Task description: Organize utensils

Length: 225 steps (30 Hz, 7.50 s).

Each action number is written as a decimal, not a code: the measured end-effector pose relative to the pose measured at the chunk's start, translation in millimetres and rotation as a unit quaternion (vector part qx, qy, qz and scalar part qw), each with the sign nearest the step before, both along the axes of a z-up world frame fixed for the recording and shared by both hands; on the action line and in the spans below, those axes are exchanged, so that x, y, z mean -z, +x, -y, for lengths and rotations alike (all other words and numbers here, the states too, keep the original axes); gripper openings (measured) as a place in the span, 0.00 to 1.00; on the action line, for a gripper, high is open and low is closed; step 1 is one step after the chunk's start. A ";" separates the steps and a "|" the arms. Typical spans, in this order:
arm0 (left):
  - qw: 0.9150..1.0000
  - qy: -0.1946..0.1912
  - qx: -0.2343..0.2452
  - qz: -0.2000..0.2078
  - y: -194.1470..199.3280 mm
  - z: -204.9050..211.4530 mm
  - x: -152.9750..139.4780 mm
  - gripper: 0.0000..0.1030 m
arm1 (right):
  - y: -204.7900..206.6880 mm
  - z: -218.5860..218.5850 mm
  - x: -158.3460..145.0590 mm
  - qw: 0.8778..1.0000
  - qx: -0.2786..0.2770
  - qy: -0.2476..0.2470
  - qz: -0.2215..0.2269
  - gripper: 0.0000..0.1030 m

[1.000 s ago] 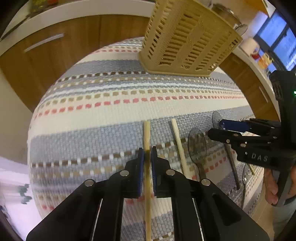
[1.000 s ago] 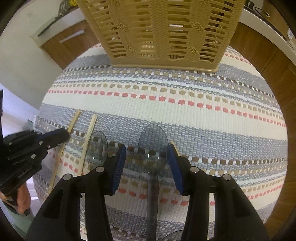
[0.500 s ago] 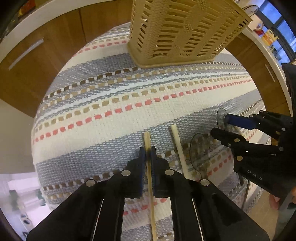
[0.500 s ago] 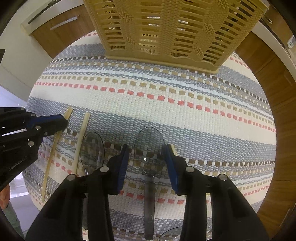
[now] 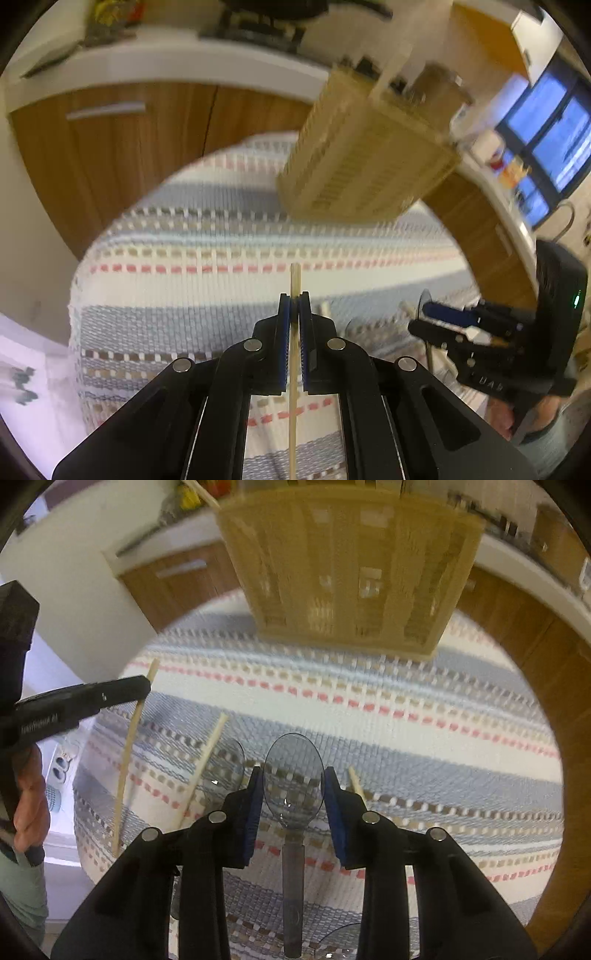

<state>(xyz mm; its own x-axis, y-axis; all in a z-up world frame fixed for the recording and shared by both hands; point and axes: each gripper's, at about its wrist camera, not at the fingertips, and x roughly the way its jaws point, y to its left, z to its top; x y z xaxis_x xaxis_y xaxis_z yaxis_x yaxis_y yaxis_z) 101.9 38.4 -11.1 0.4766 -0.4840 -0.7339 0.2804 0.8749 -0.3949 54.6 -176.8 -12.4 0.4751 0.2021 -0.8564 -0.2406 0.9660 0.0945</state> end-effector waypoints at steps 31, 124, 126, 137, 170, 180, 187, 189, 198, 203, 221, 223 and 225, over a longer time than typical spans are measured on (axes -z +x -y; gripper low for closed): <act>0.919 -0.109 -0.070 0.373 -55.1 27.2 -189.1 0.02 | -5.9 43.5 -162.5 0.939 0.008 0.110 0.325 0.29; 0.998 0.053 0.015 -0.039 -26.2 42.3 38.0 0.28 | -40.0 53.7 30.9 0.998 0.059 -0.036 -0.006 0.30; 0.997 0.055 0.010 -0.044 -15.8 42.3 38.1 0.28 | -36.6 49.3 33.3 0.997 0.056 -0.044 -0.008 0.30; 0.994 0.086 0.015 -0.062 13.2 64.3 47.0 0.20 | -18.8 44.8 41.0 0.995 0.050 -0.077 -0.032 0.30; 0.996 0.084 0.027 0.032 -0.7 86.4 -4.8 0.04 | -6.6 33.2 -16.8 0.993 -0.046 -0.108 -0.009 0.04; 0.968 -0.019 -0.036 0.249 -54.3 48.1 -91.0 0.04 | -57.1 45.1 -86.6 0.985 -0.002 -0.045 0.167 0.04; 0.920 -0.033 -0.071 0.383 -90.6 45.4 -145.4 0.04 | -63.8 44.8 -130.0 0.963 0.016 -0.017 0.270 0.04; 0.911 -0.047 -0.077 0.403 -84.9 44.8 -156.7 0.04 | -63.3 48.3 -143.5 0.956 0.025 -0.002 0.293 0.04; 0.882 -0.092 -0.118 0.447 -51.5 40.8 -182.0 0.04 | -31.6 63.8 -180.7 0.930 0.067 0.040 0.360 0.04; 0.864 -0.115 -0.156 0.465 -30.1 35.5 -187.5 0.04 | -4.4 70.2 -195.1 0.916 0.084 0.056 0.387 0.04; 0.838 -0.134 -0.223 0.479 28.5 41.3 -171.4 0.04 | 52.3 77.1 -192.7 0.886 0.108 0.029 0.449 0.04; 0.840 -0.121 -0.224 0.480 31.5 46.9 -165.9 0.04 | 59.2 79.8 -187.8 0.889 0.108 0.035 0.443 0.04; 0.837 -0.095 -0.232 0.486 31.6 54.8 -156.9 0.04 | 64.5 81.8 -182.8 0.892 0.107 0.038 0.437 0.04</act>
<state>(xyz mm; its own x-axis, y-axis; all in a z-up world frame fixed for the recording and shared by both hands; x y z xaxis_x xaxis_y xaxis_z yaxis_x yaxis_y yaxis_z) 133.5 -16.4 145.8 0.9732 -0.1446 0.1788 0.1967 0.9263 -0.3213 119.1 -258.6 170.5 0.9894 0.0682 -0.1284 -0.0650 0.9975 0.0286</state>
